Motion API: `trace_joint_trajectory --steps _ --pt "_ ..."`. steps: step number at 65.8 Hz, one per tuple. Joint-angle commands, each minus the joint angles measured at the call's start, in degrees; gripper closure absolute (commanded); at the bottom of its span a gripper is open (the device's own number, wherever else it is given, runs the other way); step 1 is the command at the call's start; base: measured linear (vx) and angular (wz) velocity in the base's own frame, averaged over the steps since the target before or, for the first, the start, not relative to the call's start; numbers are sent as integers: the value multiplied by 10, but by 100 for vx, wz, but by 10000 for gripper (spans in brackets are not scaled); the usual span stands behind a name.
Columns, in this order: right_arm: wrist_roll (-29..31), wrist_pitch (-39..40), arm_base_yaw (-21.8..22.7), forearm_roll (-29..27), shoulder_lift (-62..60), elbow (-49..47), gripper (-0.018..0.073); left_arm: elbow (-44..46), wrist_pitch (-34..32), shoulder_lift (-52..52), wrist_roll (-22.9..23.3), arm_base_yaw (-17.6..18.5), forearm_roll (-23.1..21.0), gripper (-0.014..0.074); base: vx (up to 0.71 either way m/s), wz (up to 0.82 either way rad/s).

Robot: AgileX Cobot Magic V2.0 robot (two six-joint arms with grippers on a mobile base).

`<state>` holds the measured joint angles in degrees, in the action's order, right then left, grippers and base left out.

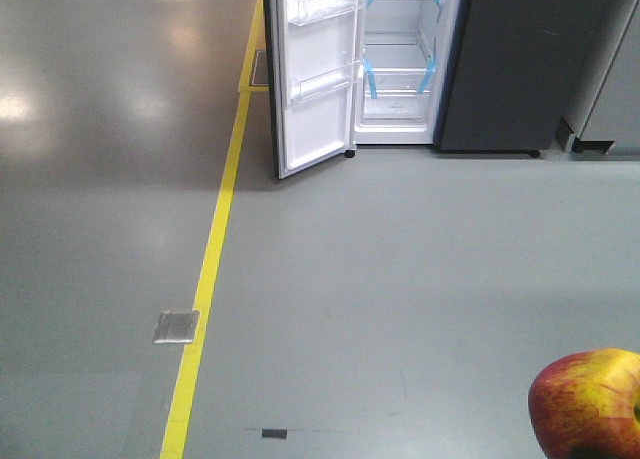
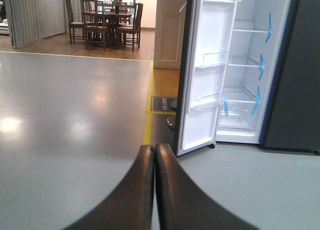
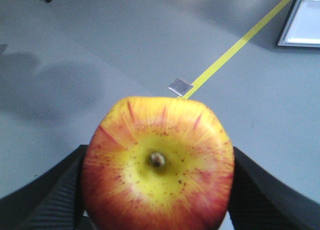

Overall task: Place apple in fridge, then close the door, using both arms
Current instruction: 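Drive up to the open refrigerator door, apple held in right gripper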

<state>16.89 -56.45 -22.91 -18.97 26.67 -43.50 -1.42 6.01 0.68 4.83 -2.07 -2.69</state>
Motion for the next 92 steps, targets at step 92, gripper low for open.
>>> trace_joint_trajectory --steps 92 --pt "2 40 1 -11 3 -14 195 -16 -41 9 4 0 -2 602 29 0"
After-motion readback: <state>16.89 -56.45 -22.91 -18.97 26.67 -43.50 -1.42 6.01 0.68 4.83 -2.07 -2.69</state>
